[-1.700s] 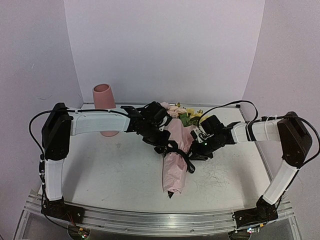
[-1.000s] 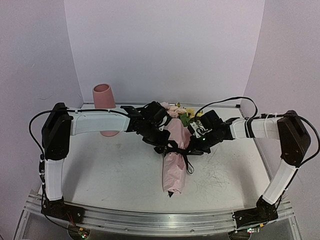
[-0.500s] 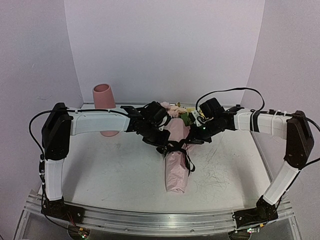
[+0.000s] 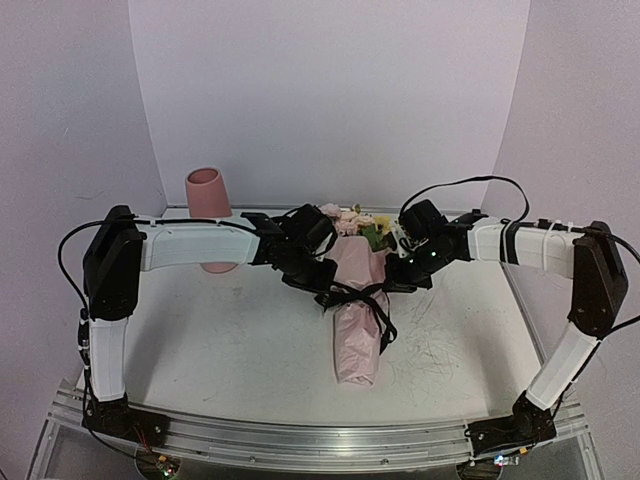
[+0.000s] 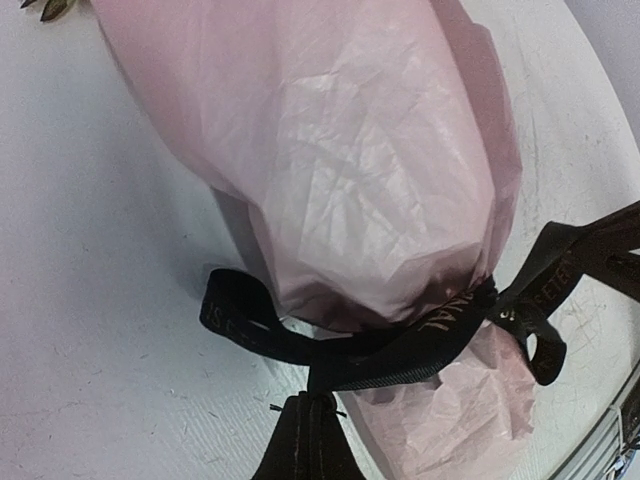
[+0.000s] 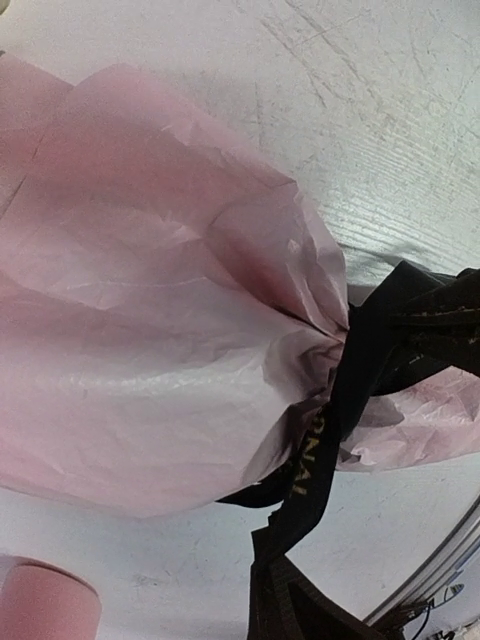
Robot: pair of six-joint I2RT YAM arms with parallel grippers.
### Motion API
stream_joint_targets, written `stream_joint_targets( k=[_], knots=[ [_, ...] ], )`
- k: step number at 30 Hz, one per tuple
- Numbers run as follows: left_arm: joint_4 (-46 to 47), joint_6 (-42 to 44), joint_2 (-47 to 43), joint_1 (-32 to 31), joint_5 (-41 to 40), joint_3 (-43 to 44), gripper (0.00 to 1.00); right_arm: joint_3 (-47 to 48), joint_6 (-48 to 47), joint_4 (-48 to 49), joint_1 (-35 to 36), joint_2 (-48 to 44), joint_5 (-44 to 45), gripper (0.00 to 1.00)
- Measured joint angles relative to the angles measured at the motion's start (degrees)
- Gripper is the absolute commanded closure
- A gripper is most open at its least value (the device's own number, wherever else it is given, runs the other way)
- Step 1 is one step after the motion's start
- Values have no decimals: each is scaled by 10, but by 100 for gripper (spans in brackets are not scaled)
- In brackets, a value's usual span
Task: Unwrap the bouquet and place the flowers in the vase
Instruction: Untie the ribbon from the wrapping paper.
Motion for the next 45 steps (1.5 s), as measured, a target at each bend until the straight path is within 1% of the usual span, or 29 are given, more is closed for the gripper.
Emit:
stream_joint_targets(
  k=[11,21,37,45],
  knots=[
    [-20,-15,-1,0,-39,-10,100,0,22,-35,0,0,59,100],
    [-23,-19,-8,0,-54,-19,100,4,27,-54,0,0,81,100],
    [-54,-49,-58,0,-127,-69,100,6,34,-66,0,0,89,100],
    [-63,-62,-95,0,-140,-116,100,6,48,-68,0,0,89,100]
  ],
)
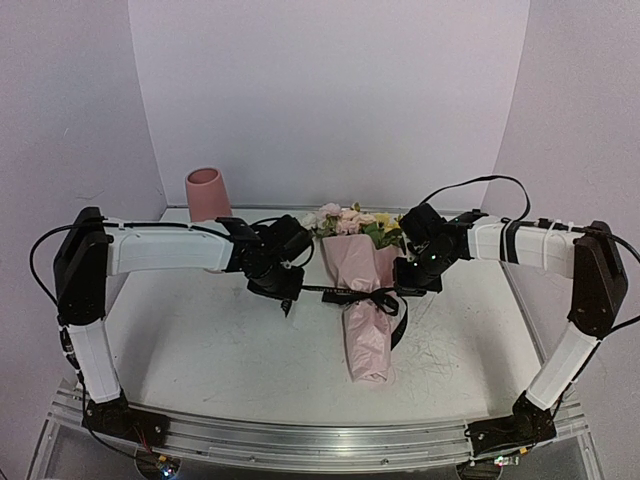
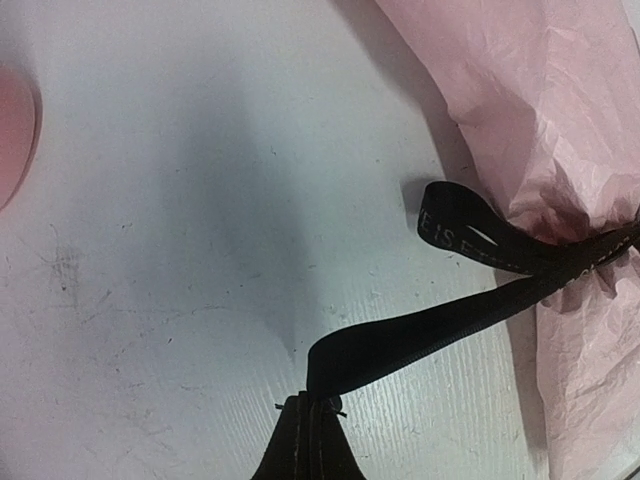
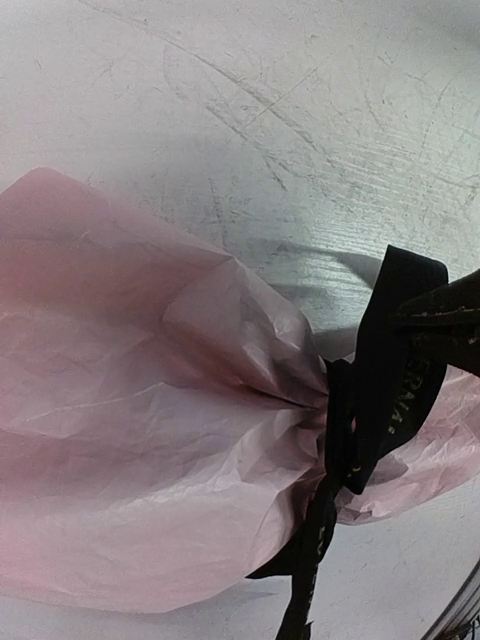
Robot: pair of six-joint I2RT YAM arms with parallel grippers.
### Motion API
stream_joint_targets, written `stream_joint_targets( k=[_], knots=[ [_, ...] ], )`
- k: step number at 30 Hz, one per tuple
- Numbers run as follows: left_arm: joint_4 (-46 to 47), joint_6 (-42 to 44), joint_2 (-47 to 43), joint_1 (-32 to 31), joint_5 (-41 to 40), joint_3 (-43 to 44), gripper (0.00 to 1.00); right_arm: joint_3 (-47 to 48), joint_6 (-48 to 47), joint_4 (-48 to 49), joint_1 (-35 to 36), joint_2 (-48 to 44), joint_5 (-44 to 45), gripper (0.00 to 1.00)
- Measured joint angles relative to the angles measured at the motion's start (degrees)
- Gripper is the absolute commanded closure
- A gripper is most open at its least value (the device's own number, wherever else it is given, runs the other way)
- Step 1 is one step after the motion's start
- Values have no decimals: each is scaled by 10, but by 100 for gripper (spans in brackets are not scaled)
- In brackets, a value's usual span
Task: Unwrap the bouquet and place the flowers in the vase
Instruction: Untie the ribbon from the wrapping paper.
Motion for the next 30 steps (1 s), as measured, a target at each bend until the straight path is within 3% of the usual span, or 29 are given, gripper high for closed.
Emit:
stream_joint_targets(
  k=[30],
  knots=[
    [-1,-44,-264,1,-49,-234,100,0,59,-14,0,0,25,100]
  ],
)
